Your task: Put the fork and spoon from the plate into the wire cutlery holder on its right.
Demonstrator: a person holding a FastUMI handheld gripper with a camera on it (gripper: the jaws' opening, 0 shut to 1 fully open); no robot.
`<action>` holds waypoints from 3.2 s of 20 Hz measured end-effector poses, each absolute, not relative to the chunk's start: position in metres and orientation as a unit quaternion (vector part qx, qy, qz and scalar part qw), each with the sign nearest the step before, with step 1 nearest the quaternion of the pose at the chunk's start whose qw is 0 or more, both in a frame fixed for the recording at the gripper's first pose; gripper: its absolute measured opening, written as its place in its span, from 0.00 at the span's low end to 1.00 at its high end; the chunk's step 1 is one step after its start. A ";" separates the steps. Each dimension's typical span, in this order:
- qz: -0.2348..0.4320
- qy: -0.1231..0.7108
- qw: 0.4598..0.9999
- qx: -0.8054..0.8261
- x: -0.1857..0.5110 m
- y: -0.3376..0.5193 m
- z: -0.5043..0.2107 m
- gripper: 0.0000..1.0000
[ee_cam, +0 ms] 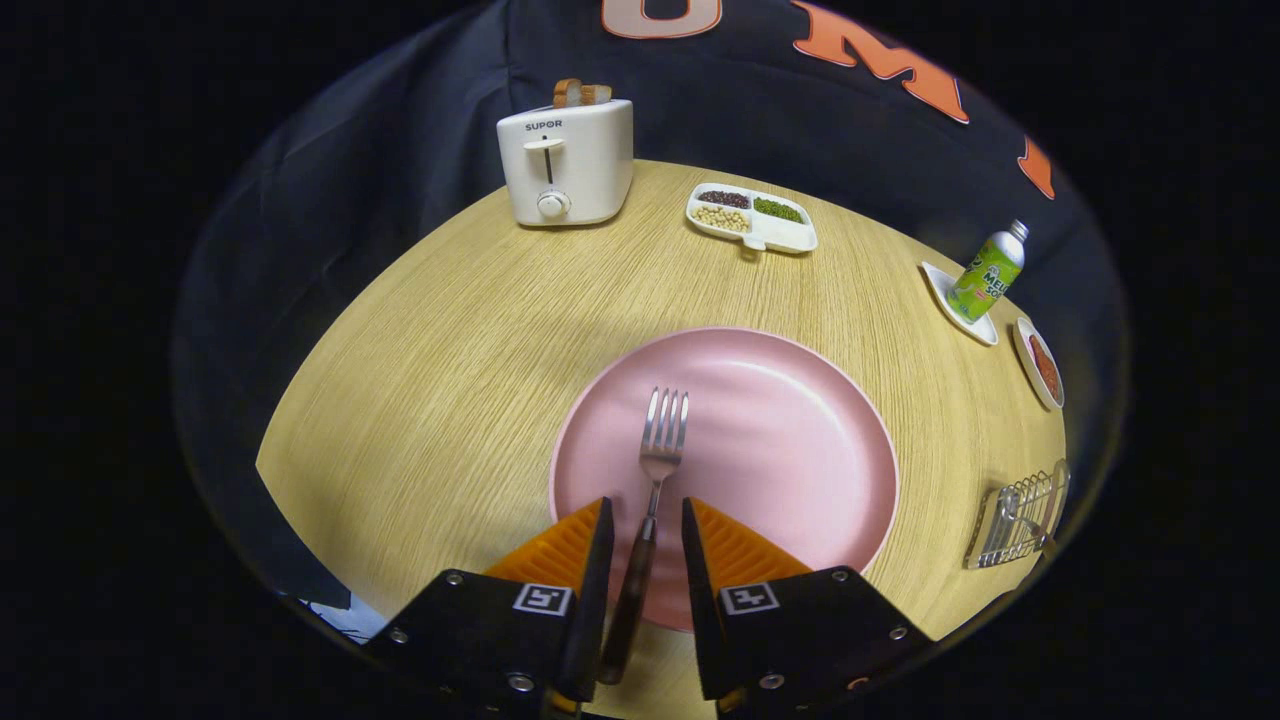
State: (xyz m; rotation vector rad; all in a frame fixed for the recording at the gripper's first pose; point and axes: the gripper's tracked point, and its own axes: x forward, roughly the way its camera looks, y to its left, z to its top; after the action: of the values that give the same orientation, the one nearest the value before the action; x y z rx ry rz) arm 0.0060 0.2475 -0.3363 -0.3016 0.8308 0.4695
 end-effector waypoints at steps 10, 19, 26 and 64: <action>0.211 0.394 0.886 -0.126 0.011 0.241 -0.331 0.03; 0.211 0.382 0.896 -0.083 0.007 0.207 -0.277 0.02; 0.182 0.375 0.908 -0.052 0.009 0.147 -0.233 0.02; 0.066 0.544 0.829 -0.108 0.024 -0.094 -0.230 0.03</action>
State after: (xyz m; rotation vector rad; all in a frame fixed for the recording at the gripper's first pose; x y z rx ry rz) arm 0.0240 -0.0937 -0.2304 -0.2284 1.1547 0.1409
